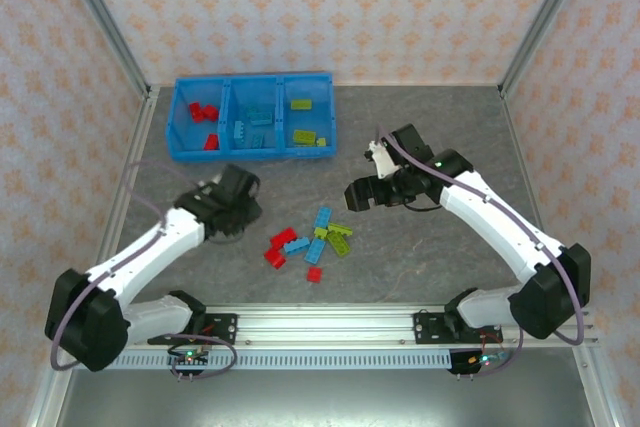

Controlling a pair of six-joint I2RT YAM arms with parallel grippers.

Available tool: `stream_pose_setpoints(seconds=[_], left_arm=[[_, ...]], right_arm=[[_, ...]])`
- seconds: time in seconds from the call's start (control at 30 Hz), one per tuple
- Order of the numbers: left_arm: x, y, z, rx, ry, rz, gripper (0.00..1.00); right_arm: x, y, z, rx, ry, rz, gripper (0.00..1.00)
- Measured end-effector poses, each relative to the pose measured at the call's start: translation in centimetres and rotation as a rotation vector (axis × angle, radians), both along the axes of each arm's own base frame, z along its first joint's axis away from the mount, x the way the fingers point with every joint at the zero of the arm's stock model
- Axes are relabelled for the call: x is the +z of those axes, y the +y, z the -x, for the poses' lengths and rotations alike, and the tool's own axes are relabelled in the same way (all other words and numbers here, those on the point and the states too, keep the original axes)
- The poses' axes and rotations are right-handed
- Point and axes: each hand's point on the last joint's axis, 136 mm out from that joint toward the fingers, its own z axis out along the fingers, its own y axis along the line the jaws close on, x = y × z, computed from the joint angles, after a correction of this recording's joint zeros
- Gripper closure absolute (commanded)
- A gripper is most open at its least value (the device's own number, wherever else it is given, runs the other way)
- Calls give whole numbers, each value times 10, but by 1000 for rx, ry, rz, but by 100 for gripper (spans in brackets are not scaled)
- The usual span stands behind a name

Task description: Sort the legos into containers by color

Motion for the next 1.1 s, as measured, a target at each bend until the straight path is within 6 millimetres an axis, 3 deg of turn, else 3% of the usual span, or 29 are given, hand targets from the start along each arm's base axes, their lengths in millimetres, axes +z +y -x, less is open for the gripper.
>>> stream_pose_setpoints(seconds=[0.13,0.27,0.37,0.53,0.63,0.73,0.83,1.0,1.1], left_arm=[[71,46,-54,97,-145,-13,82],[96,88,-104,154,-161,-60,82],[91,110,-142,173,-133,-83,82],[65,141,-212,180,-67,-103,81],[41,154,-242,182,-32,-104,67],[16,161,-255,178,18,-88,50],[10,164,-264,171,33,-81,46],[30,162,-263,157,1,-73,46],[50,153,-240,138,-23,-69,46]], right_arm=[[4,2,-1,3,-17,-16,10],[4,2,-1,3,-17,-15,10],[4,2,-1,2,-19,-13,10],[4,-3,-6,-20,-35,17,10],[7,-8,-8,-40,-45,43,10],[11,-10,-11,-57,-58,51,10],[10,-11,-12,-69,-54,57,10],[1,-10,-14,-72,-30,72,10],[-8,-7,-15,-69,-7,89,11]])
